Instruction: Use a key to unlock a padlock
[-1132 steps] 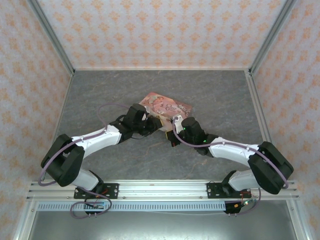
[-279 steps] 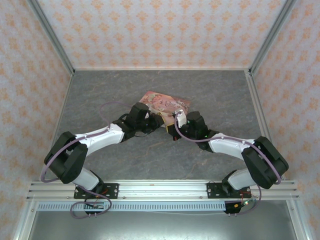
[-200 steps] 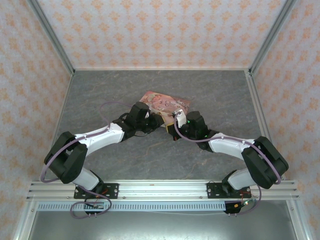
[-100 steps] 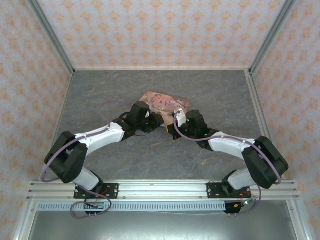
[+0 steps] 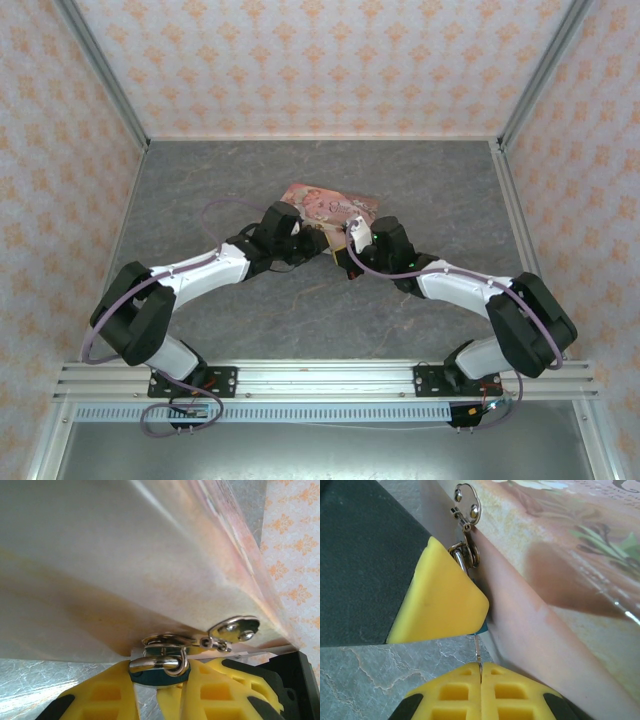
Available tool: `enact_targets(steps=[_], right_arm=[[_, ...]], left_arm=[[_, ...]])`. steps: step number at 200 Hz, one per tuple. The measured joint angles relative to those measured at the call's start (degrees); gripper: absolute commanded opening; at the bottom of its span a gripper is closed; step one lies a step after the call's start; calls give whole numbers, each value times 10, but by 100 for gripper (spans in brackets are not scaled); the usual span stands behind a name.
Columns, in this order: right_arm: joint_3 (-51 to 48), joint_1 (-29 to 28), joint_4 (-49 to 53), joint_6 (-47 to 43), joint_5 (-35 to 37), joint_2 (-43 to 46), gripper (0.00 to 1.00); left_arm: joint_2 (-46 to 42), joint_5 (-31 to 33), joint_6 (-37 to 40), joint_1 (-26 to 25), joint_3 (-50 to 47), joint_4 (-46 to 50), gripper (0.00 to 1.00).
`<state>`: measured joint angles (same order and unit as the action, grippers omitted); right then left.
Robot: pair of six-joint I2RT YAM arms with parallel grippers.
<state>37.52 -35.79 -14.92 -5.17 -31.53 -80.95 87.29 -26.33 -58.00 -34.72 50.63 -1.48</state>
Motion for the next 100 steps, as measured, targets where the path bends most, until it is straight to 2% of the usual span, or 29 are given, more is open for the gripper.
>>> enact_targets(steps=[100], right_arm=[[0, 4, -34, 30, -22, -36, 0]], left_arm=[[11, 3, -20, 0, 1, -8, 11]])
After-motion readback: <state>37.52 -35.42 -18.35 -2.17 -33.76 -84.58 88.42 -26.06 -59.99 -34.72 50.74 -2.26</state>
